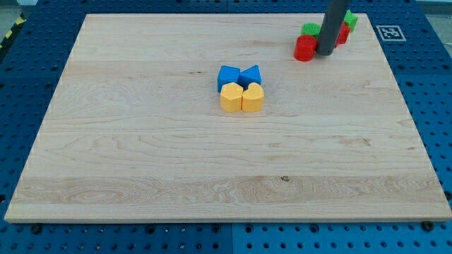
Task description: Move red circle slightly up
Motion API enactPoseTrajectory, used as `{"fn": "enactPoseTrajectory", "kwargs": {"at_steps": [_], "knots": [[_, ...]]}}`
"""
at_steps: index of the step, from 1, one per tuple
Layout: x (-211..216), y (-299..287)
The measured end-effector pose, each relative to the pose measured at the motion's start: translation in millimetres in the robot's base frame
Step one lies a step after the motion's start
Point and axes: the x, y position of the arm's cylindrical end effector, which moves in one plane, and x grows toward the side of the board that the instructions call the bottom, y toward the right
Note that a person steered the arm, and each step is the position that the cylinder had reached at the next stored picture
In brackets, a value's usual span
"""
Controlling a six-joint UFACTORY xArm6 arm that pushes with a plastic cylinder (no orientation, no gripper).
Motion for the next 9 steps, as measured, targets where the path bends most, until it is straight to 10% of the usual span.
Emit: {"fn": "enactPoseTrajectory", "kwargs": {"at_steps": [6,9], "knots": [[45,-75],[36,-19]]}}
